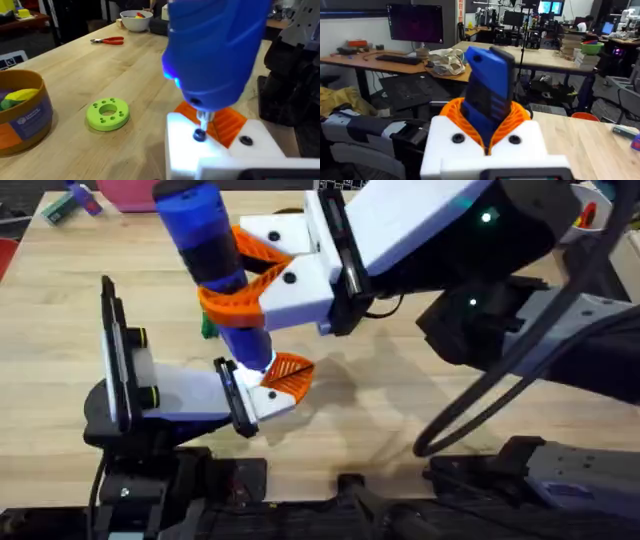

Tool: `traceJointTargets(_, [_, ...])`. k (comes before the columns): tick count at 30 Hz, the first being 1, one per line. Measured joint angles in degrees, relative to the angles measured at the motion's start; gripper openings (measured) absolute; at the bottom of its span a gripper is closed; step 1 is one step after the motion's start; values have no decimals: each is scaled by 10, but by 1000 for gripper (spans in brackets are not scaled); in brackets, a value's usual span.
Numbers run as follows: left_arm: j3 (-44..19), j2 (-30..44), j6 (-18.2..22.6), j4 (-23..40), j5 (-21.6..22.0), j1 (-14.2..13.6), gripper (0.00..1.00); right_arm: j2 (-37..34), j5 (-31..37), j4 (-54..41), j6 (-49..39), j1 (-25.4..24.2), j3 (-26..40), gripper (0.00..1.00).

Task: Pick up the gripper from the table and insert it into the empty holder that is missing its gripper. Then pick up a screw, insert it into the mounting hole, and use the screwdriver to tighten it. Finally, clean up the table by picking up the vegetable and placing it into the bucket.

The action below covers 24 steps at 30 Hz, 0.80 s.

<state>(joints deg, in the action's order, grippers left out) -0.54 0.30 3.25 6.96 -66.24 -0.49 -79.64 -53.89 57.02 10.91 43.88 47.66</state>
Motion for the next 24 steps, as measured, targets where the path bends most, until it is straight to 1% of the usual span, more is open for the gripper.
traceJointTargets(16, [0, 0, 0, 0, 0, 0, 9, 0, 0, 0, -6, 0, 0, 24])
traceJointTargets(24, [0, 0, 0, 0, 0, 0, 9, -14, 0, 1, -7, 0, 0, 24])
